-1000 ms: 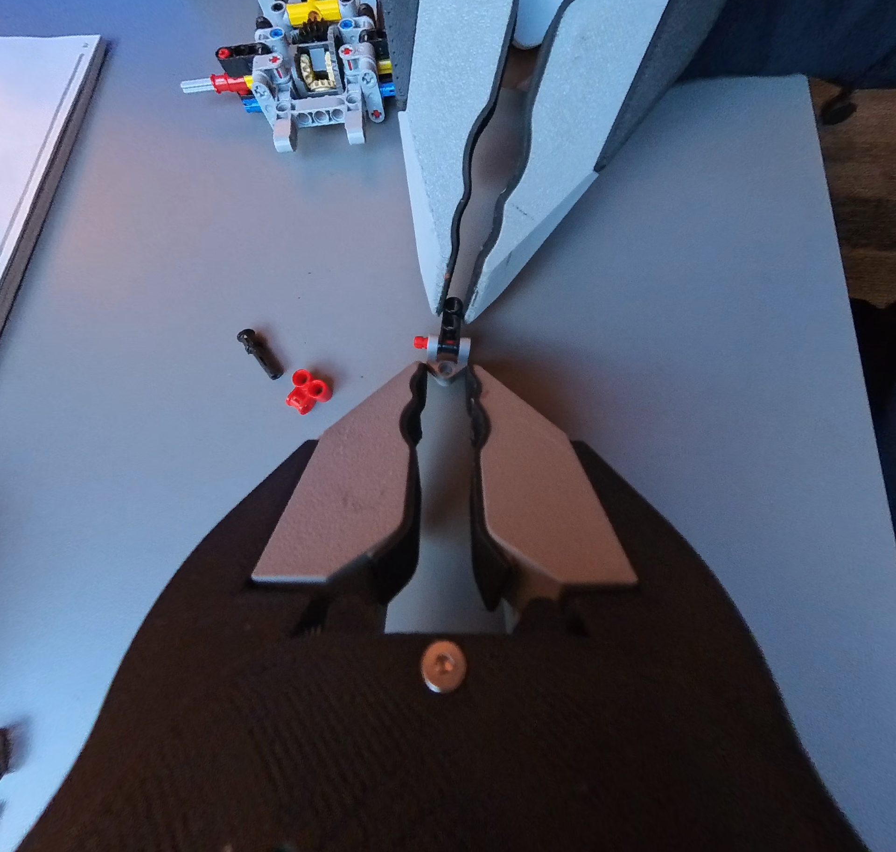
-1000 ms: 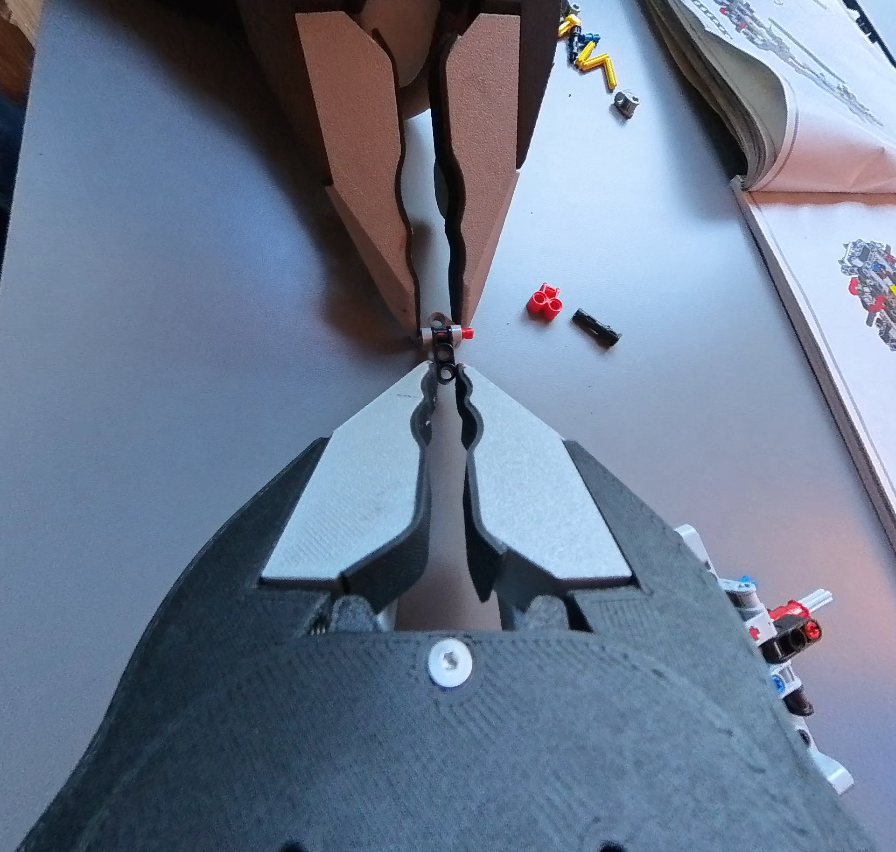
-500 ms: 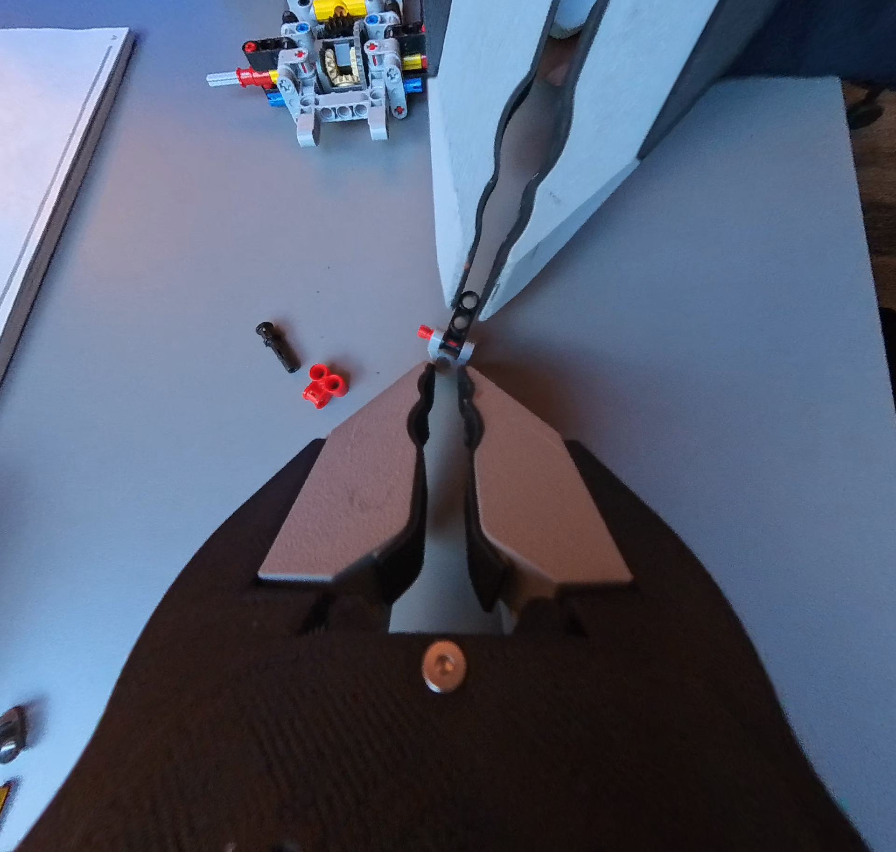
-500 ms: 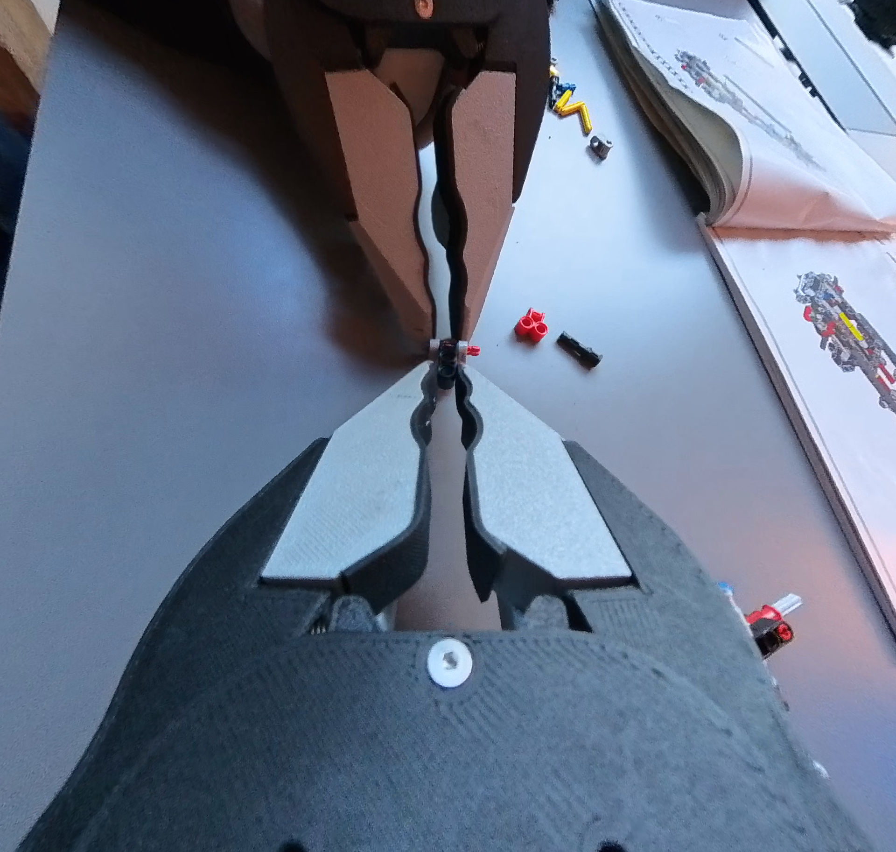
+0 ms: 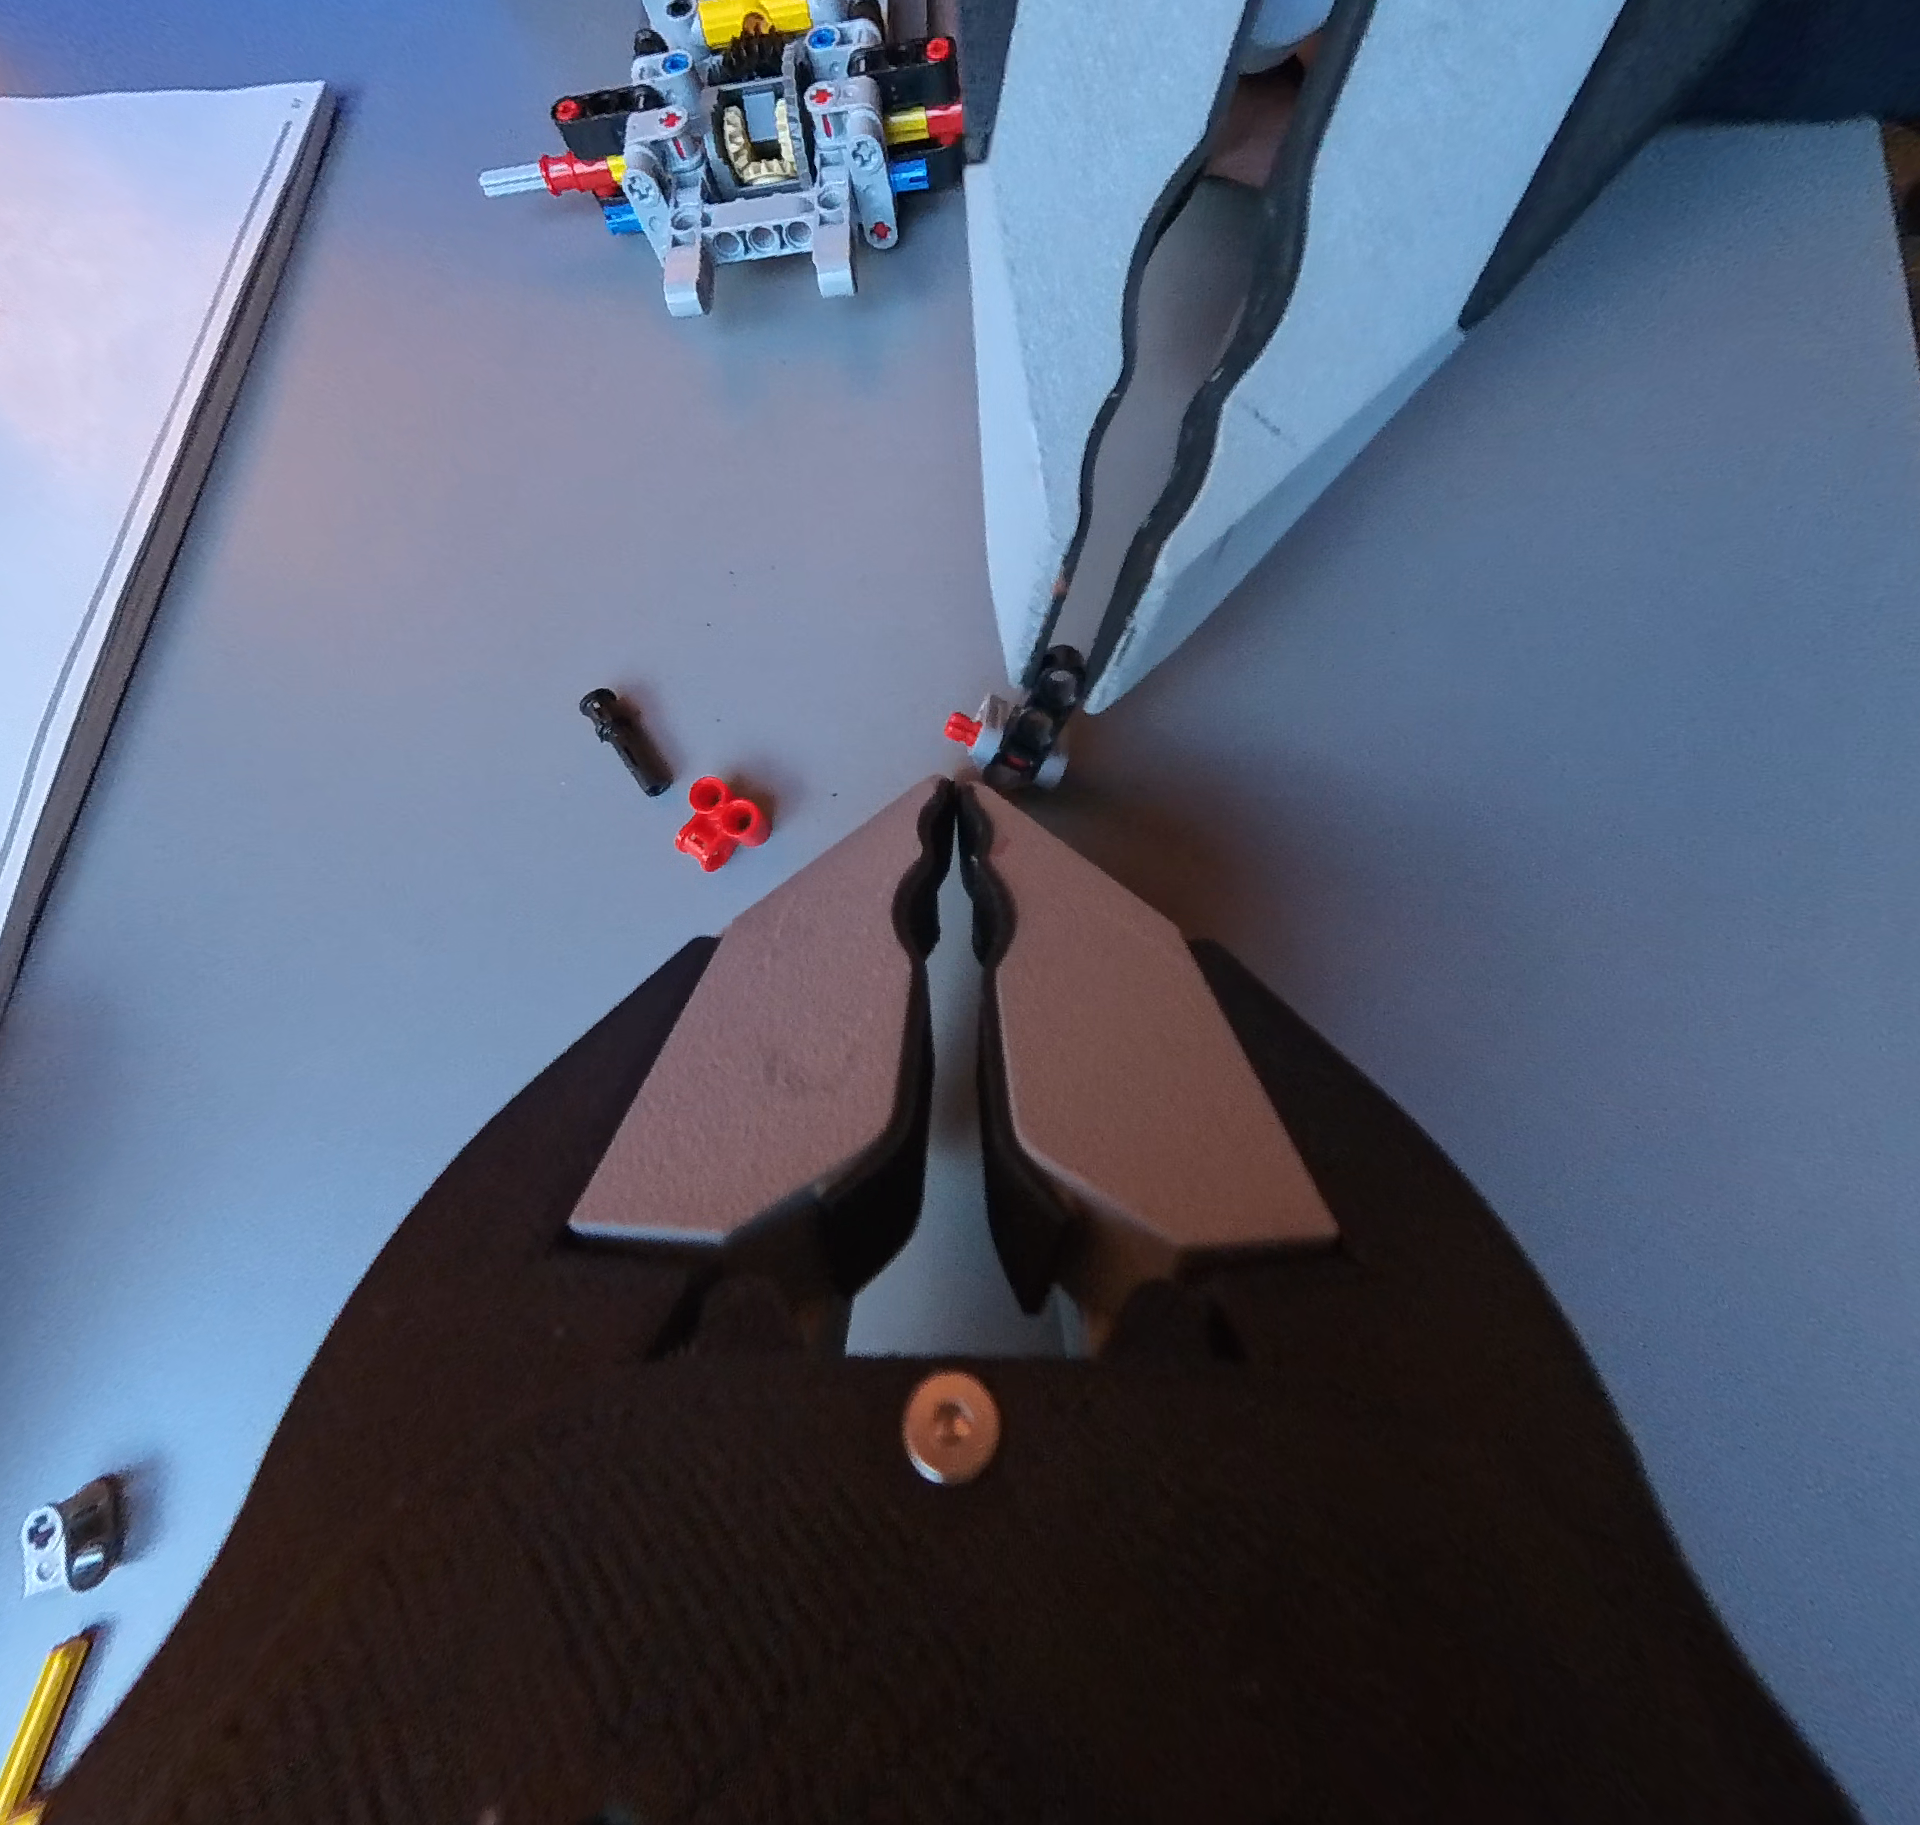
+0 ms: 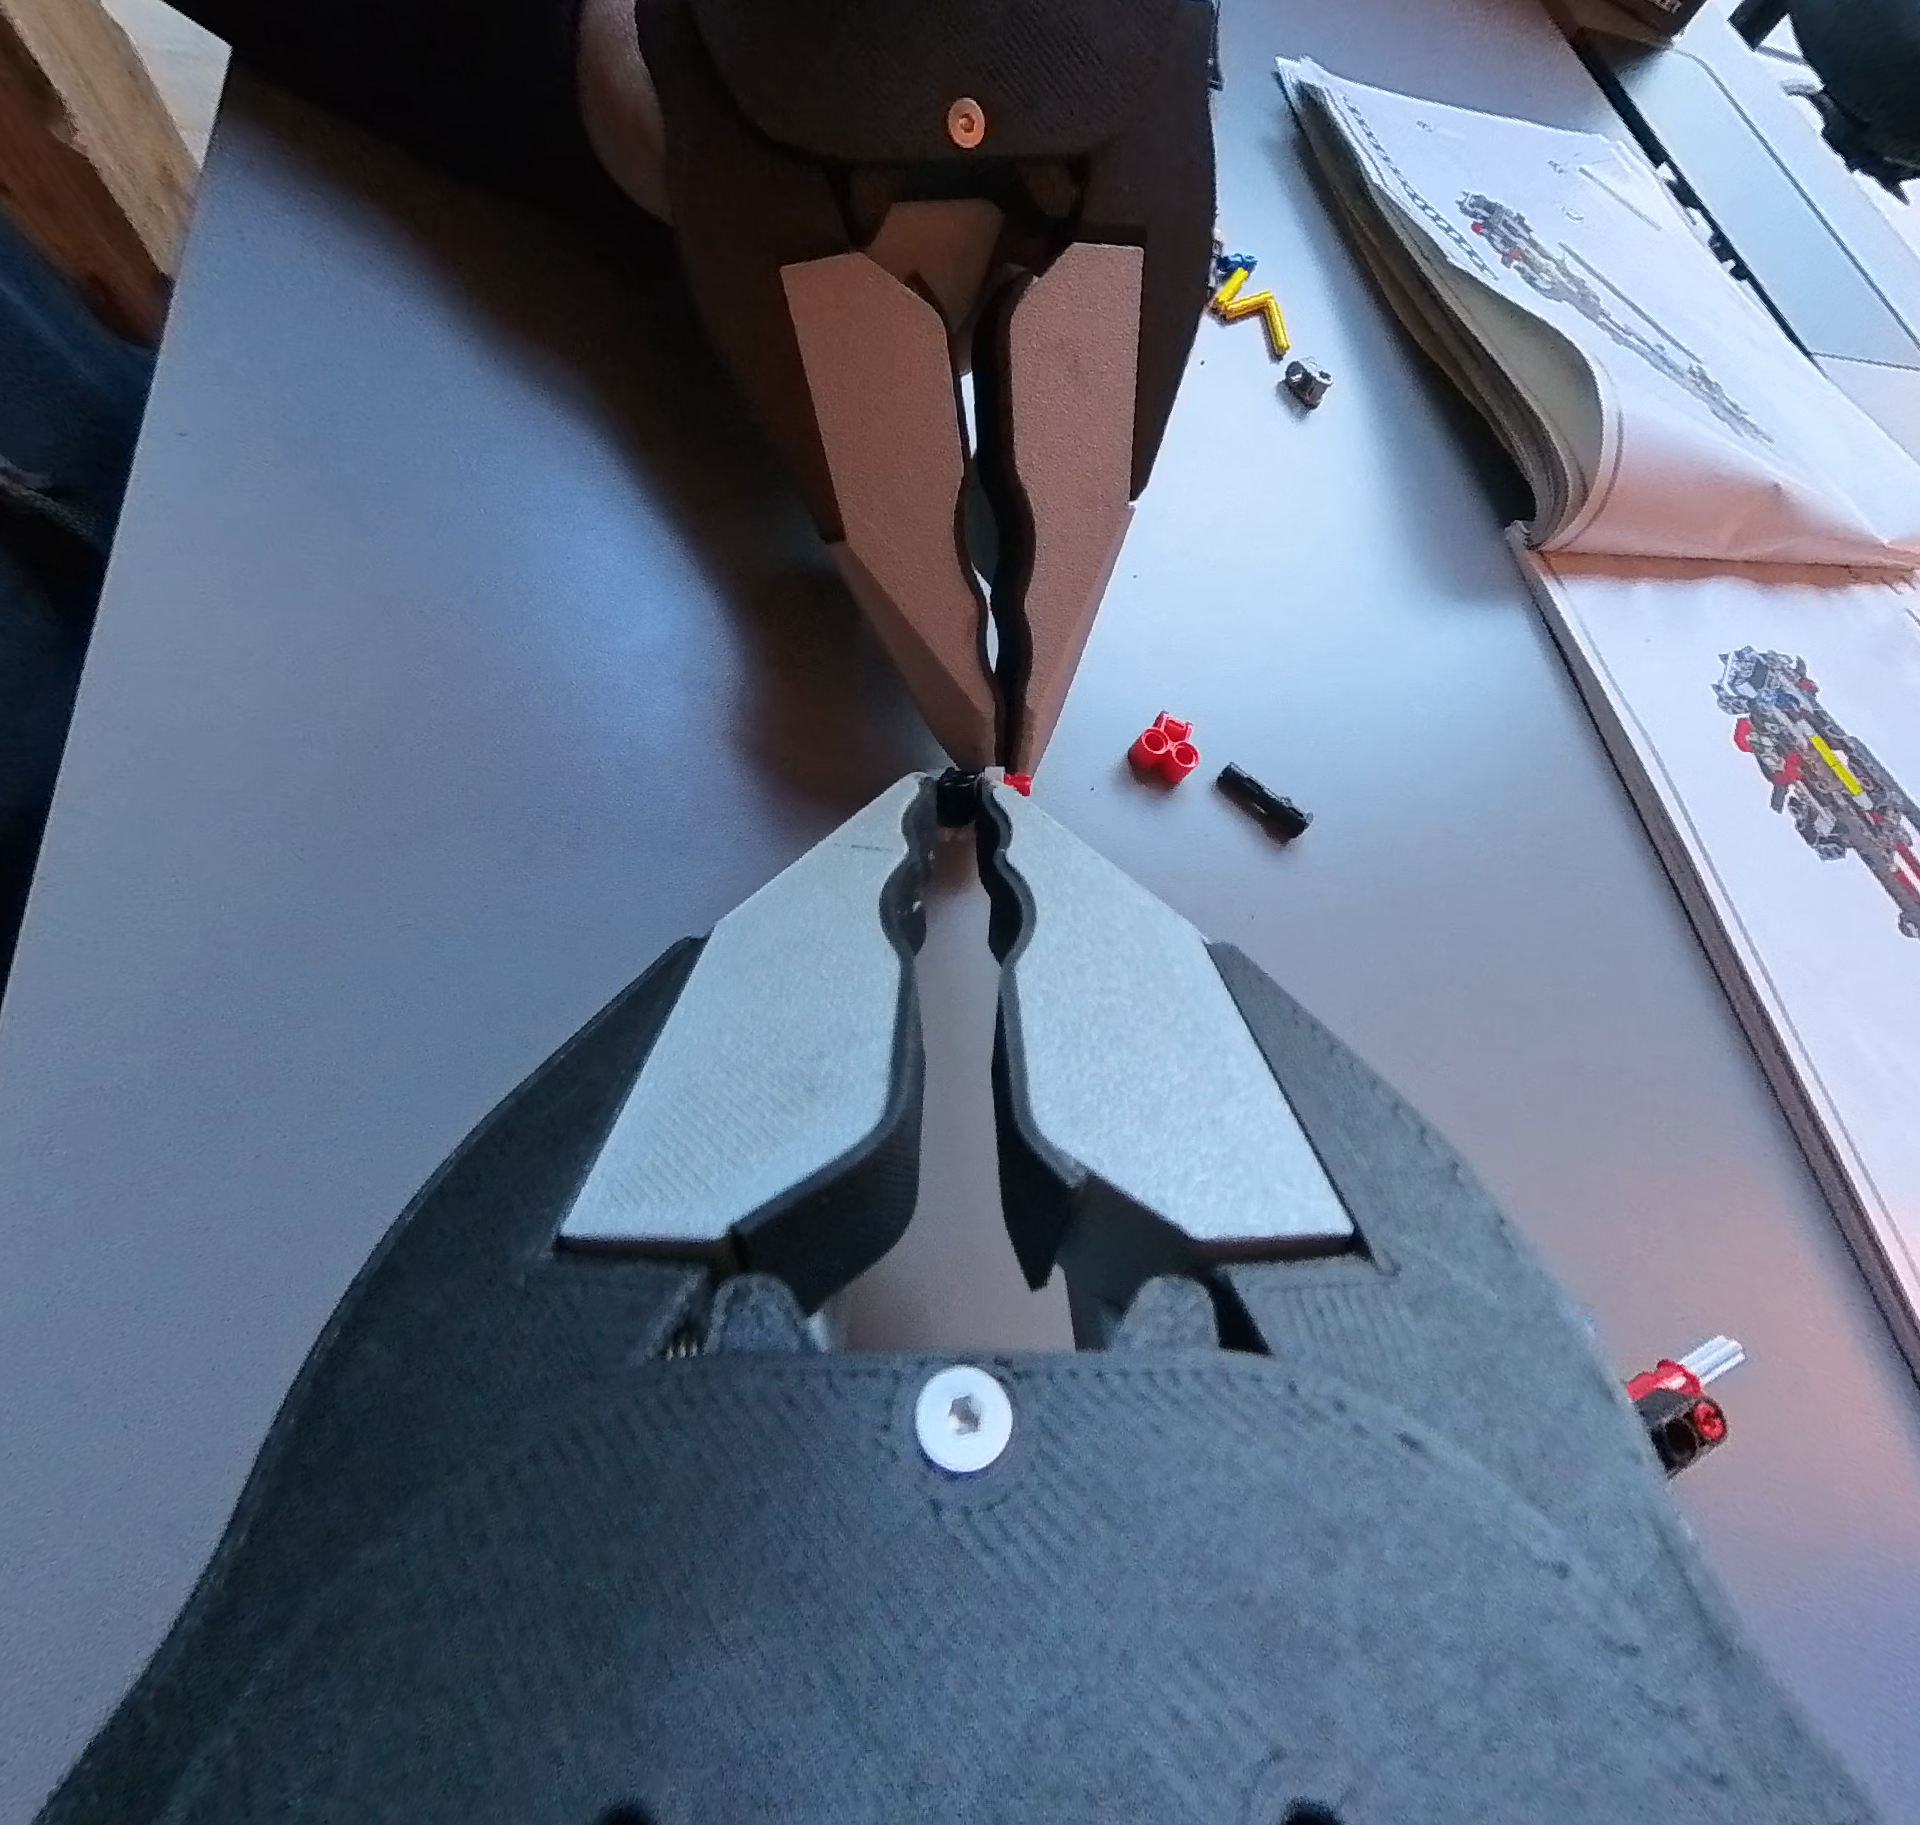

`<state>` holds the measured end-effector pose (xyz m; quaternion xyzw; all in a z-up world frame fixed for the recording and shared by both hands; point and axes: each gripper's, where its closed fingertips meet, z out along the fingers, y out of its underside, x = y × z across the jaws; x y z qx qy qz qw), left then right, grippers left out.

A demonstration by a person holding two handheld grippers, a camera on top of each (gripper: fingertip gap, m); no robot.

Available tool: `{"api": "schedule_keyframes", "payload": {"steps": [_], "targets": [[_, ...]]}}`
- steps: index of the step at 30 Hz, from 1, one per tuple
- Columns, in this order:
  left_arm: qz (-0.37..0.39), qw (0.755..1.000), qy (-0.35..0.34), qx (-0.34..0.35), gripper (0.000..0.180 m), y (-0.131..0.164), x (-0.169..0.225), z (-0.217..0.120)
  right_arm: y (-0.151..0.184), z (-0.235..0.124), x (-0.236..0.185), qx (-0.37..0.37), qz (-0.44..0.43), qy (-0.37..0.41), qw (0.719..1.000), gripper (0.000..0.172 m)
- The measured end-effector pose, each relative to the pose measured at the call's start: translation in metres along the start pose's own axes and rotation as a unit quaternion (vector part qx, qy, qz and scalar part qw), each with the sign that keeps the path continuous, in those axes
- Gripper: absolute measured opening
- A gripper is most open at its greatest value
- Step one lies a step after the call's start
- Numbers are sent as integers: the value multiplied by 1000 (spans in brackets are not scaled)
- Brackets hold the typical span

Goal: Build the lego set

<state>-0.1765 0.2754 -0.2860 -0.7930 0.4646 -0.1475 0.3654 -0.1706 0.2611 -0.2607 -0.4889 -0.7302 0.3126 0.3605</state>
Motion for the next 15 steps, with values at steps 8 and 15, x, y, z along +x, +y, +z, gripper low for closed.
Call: {"api": "schedule_keyframes", "payload": {"steps": [8, 15], "targets": [[-2, 1000, 1, 0, 0, 0, 0, 0, 0, 0, 3, -2, -2, 11, 1000, 3], [-6, 1000, 3, 0, 0, 0, -1, 0, -2, 4, -1, 1, -8, 2, 1000, 4]]}}
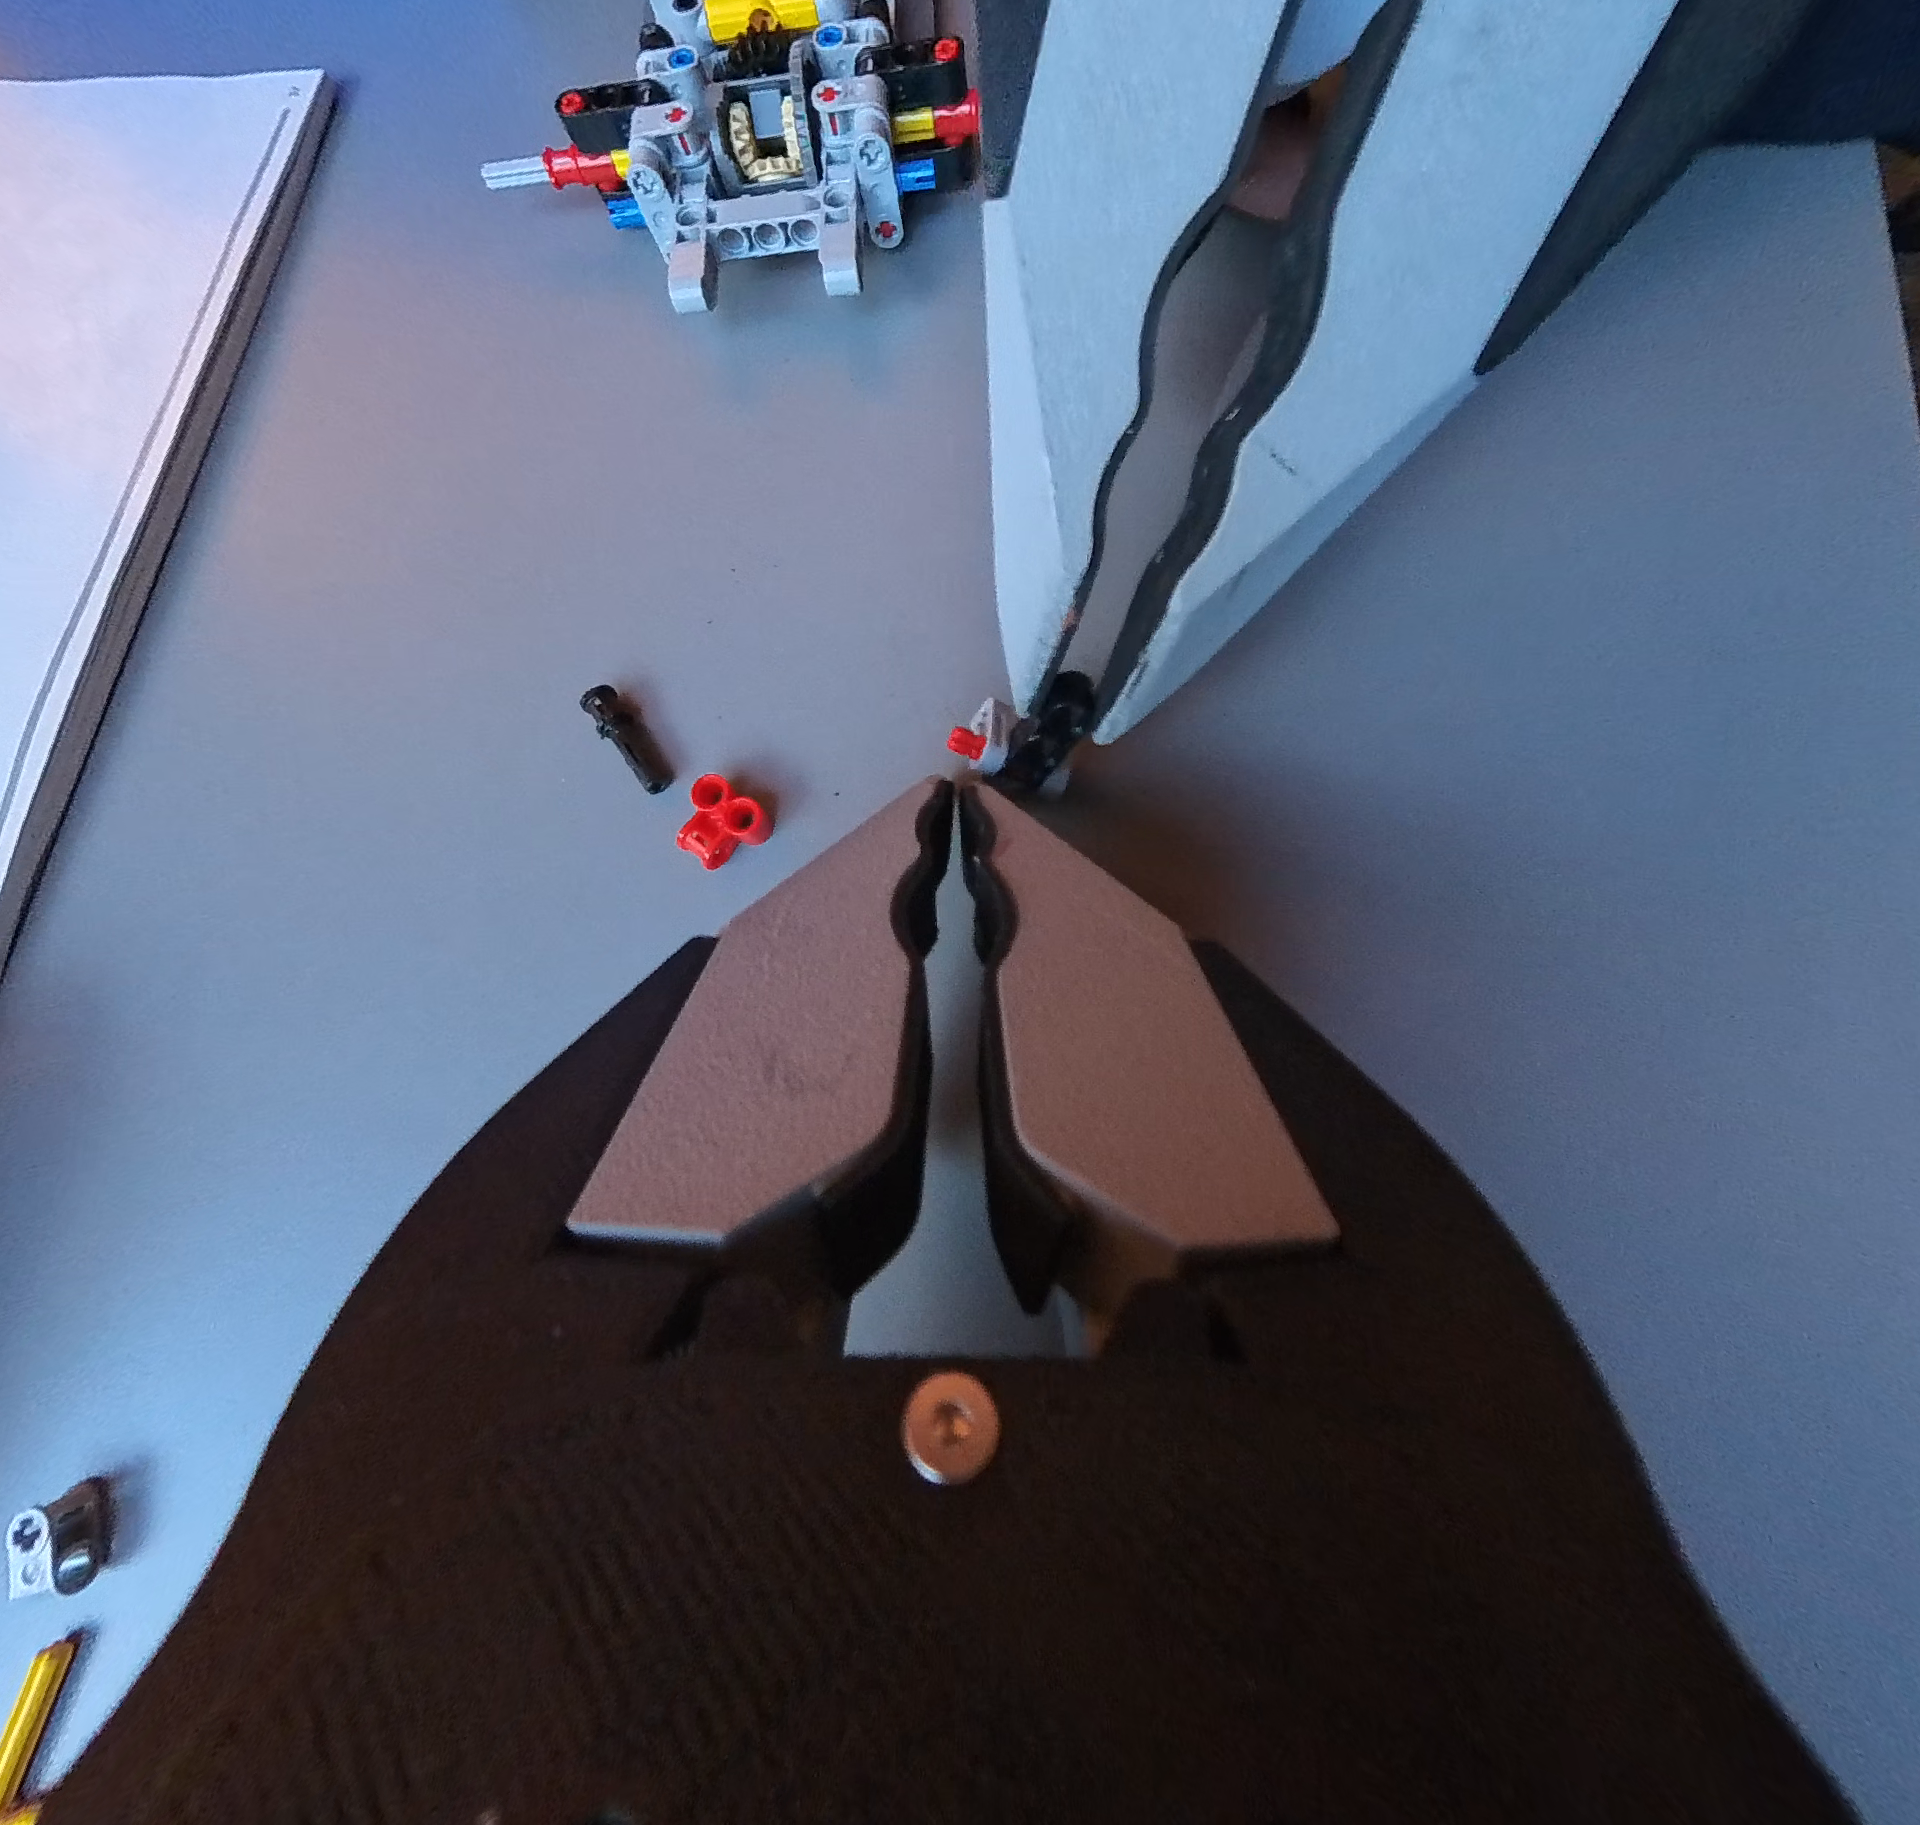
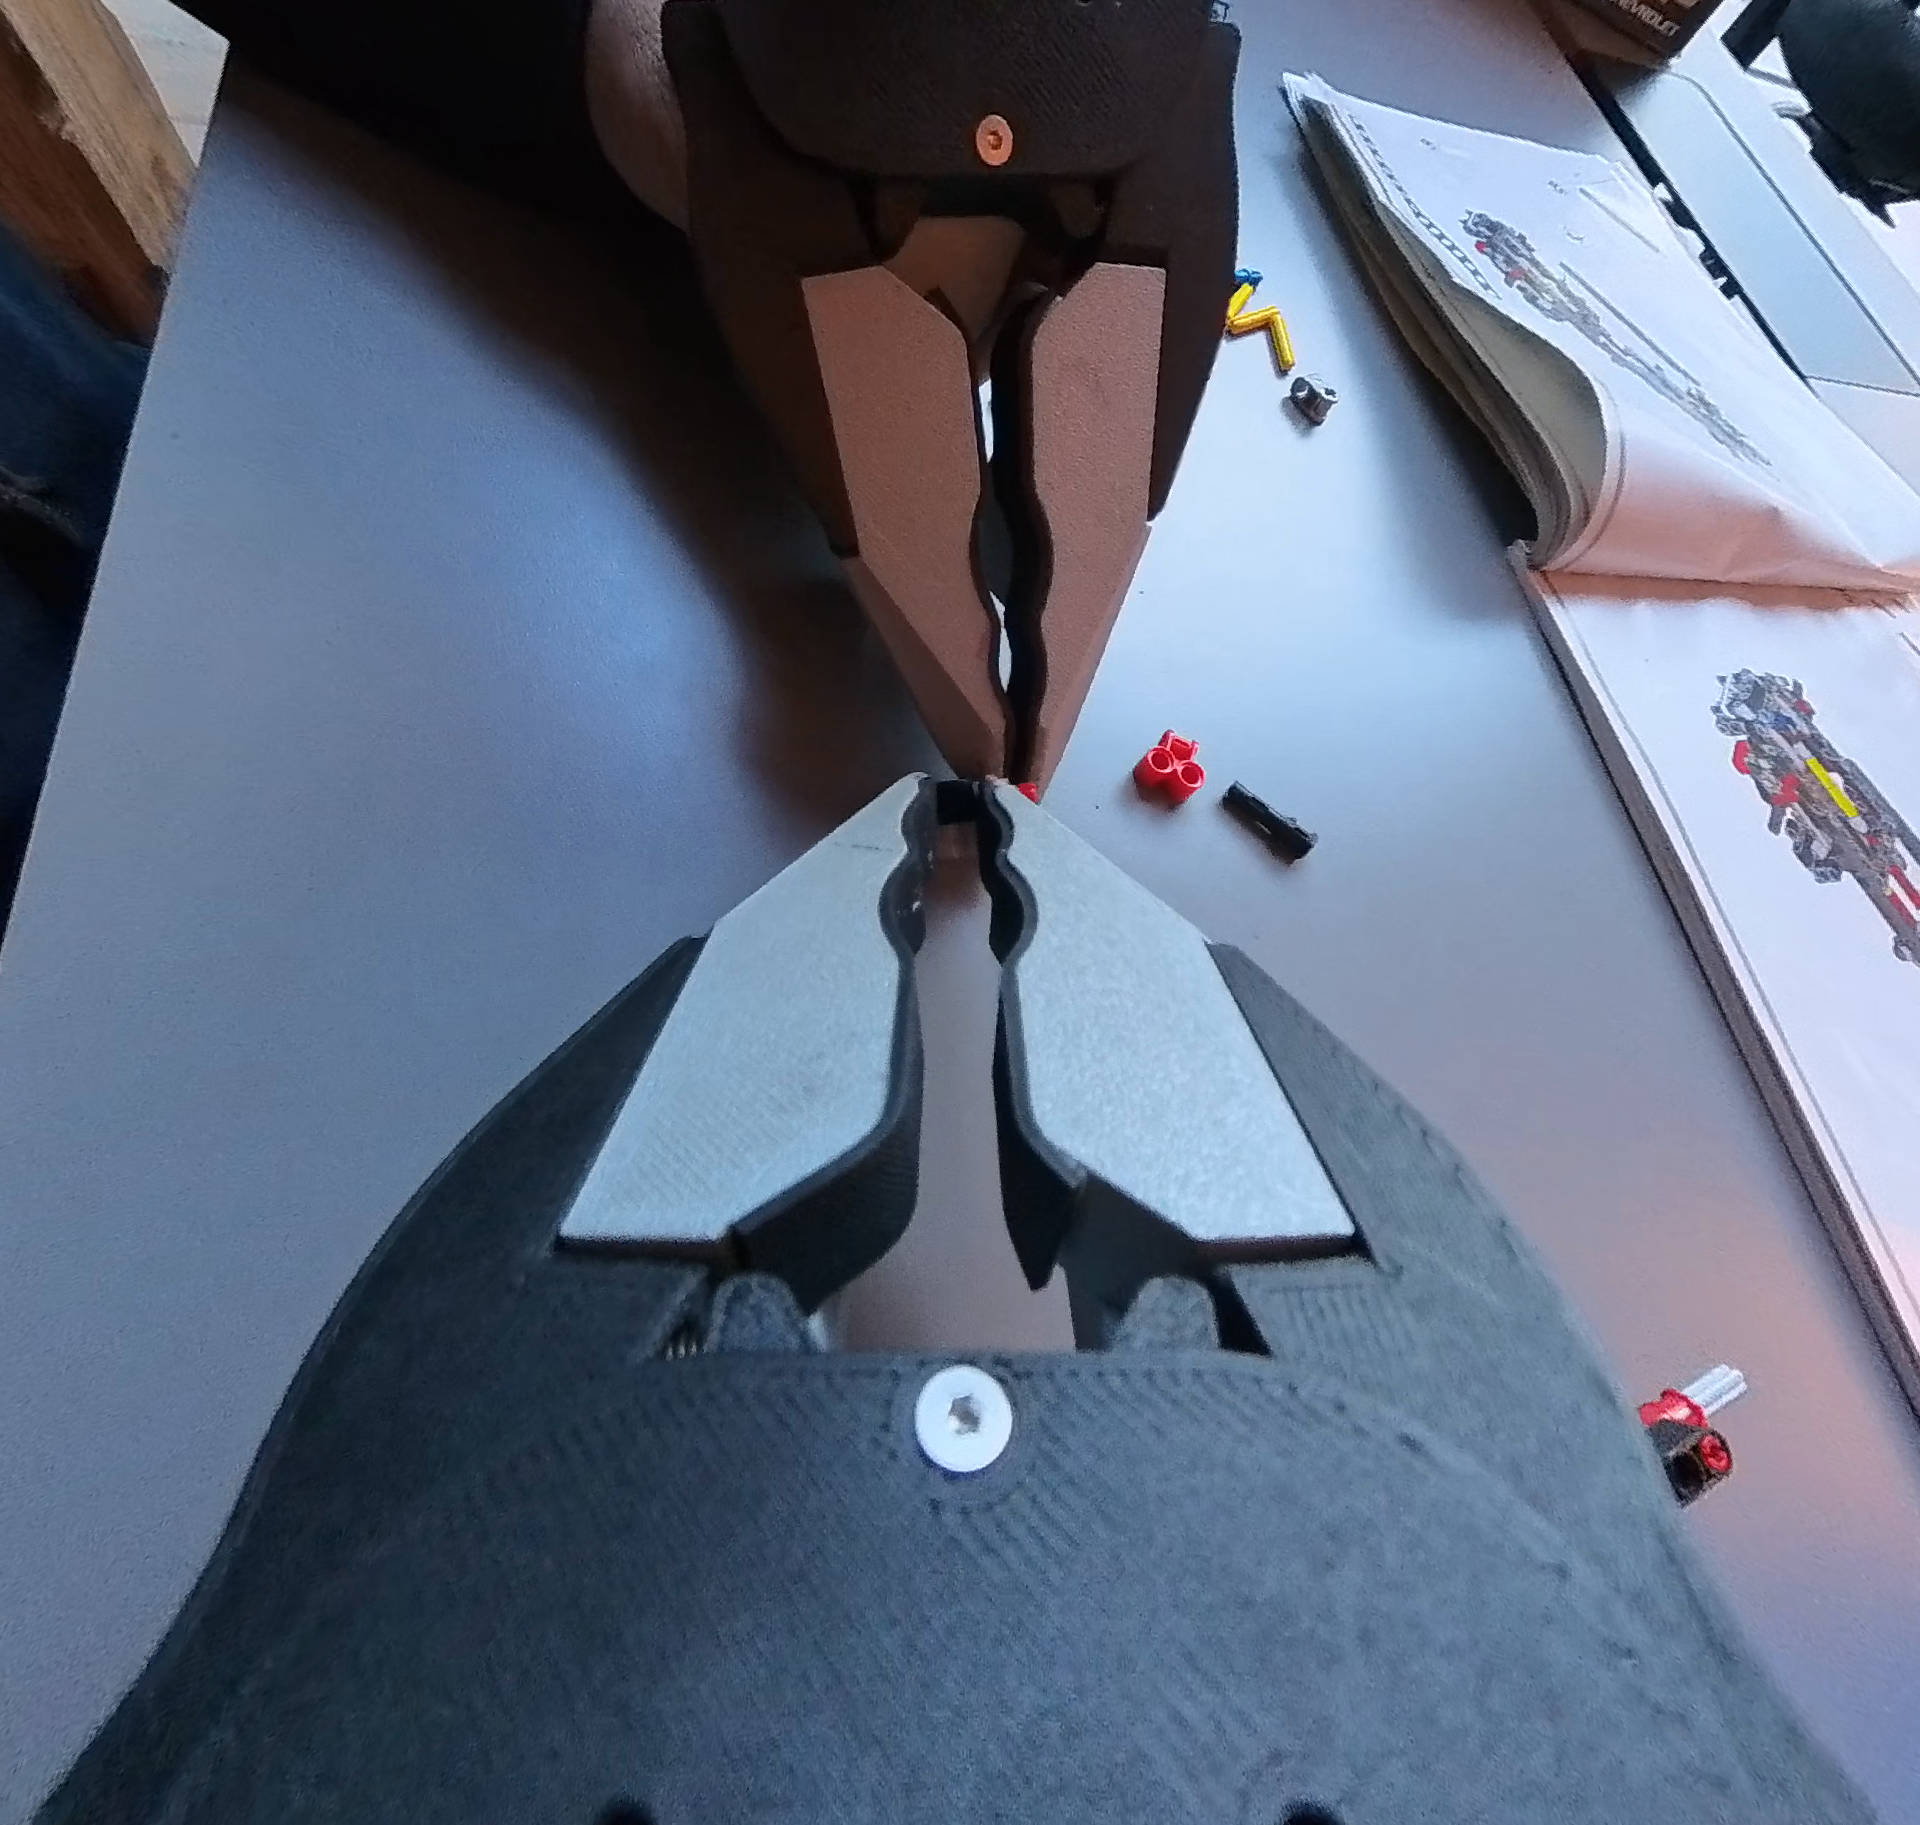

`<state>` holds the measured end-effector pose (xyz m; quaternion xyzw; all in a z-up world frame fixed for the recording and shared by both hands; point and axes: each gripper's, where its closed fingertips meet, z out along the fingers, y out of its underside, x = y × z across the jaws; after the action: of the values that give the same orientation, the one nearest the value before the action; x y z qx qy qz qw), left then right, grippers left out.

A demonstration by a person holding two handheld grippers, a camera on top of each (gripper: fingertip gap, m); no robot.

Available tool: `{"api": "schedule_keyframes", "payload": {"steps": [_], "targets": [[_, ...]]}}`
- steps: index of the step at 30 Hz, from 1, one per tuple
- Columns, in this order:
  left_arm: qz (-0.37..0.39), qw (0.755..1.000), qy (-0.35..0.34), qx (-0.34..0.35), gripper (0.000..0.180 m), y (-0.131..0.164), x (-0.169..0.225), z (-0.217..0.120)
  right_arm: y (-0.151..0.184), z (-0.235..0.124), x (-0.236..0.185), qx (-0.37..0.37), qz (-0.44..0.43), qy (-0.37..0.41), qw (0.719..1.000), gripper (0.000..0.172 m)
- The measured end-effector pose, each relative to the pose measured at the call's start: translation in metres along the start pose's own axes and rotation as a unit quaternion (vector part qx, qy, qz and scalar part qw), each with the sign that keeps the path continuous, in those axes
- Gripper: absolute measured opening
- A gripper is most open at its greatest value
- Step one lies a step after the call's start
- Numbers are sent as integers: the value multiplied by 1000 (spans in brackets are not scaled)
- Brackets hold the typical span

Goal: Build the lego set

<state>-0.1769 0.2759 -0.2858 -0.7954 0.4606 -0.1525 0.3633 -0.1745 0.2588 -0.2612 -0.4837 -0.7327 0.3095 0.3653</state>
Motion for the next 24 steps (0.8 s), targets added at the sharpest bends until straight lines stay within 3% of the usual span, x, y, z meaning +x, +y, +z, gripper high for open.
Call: {"api": "schedule_keyframes", "payload": {"steps": [9, 19, 24], "targets": [[-36, 999, -7, -1, 6, 3, -10, -2, 3, 0, 1, -15, -24, 15, 999, 4], [-69, 998, -9, -2, 8, 9, -21, -7, -6, 10, -21, -59, -165, 105, 979, 5], [-73, 997, -14, -4, 8, 14, -27, -11, -11, 12, -36, -53, -200, 102, 973, 7]]}}
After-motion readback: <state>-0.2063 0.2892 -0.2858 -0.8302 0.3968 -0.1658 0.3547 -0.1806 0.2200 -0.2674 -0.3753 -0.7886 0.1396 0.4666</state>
